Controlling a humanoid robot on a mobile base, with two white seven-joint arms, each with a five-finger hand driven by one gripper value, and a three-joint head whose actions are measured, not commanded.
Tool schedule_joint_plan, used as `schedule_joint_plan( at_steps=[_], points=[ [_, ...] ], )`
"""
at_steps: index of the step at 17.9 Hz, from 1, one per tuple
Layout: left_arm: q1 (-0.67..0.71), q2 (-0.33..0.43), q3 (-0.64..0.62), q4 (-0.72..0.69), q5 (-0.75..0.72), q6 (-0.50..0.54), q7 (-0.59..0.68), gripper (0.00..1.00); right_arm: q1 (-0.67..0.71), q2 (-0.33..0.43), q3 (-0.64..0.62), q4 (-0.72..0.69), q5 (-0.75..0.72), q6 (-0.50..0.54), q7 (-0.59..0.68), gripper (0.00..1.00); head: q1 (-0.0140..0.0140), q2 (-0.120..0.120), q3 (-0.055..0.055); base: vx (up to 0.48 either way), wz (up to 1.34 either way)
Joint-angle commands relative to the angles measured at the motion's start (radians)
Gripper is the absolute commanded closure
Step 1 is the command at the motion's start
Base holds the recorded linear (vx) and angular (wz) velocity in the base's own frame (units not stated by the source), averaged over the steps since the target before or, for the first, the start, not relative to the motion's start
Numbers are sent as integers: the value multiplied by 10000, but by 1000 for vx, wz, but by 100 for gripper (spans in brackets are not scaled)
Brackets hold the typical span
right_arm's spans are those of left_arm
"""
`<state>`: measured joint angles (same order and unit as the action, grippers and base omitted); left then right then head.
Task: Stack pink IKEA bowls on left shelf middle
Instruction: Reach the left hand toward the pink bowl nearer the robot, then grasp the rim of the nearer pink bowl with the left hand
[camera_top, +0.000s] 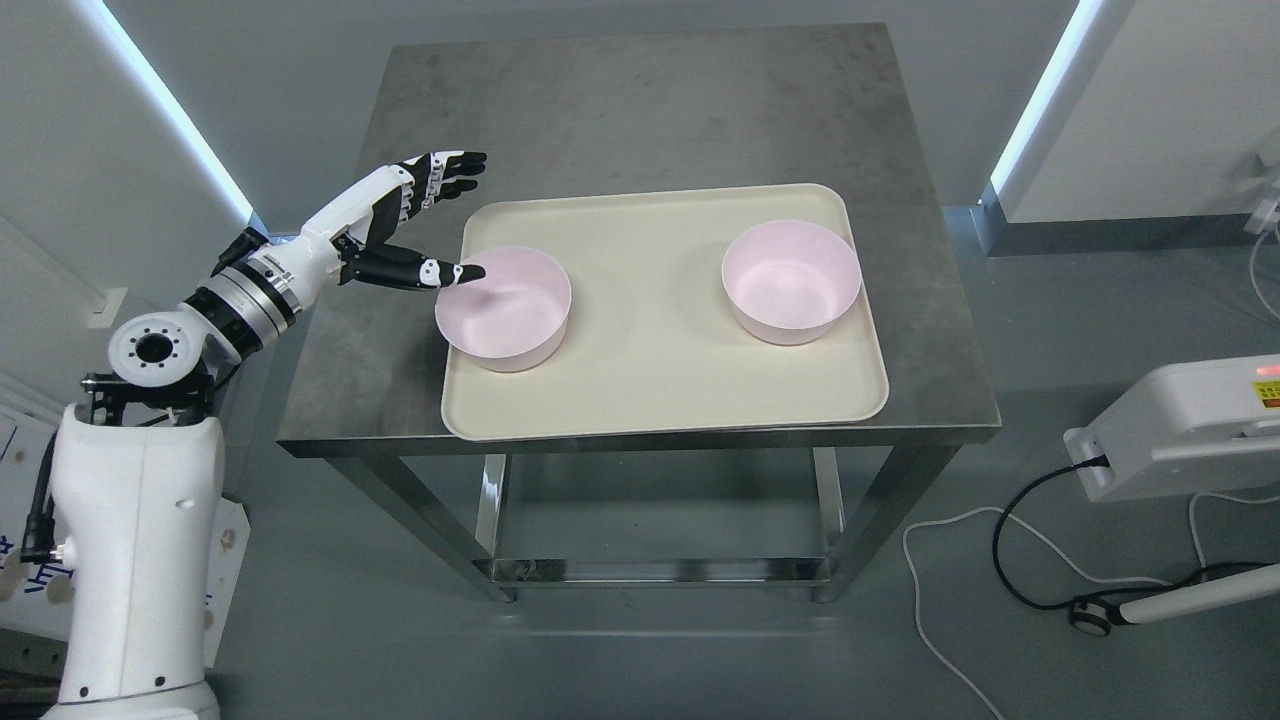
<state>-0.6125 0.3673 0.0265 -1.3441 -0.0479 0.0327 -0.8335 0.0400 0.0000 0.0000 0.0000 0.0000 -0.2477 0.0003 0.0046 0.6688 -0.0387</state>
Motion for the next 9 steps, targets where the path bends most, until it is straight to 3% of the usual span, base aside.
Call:
schedule_joint_plan(
  at_steps=[1, 9],
  points=[
    [-286, 1021, -1106, 724, -74, 87, -317, 19, -1, -174, -46, -175, -15, 7, -3, 0, 0, 0, 0, 0, 0],
    [-915, -129, -1983, 785, -2034, 133, -225, 31, -1, -174, -46, -175, -15, 7, -3, 0, 0, 0, 0, 0, 0]
  ],
)
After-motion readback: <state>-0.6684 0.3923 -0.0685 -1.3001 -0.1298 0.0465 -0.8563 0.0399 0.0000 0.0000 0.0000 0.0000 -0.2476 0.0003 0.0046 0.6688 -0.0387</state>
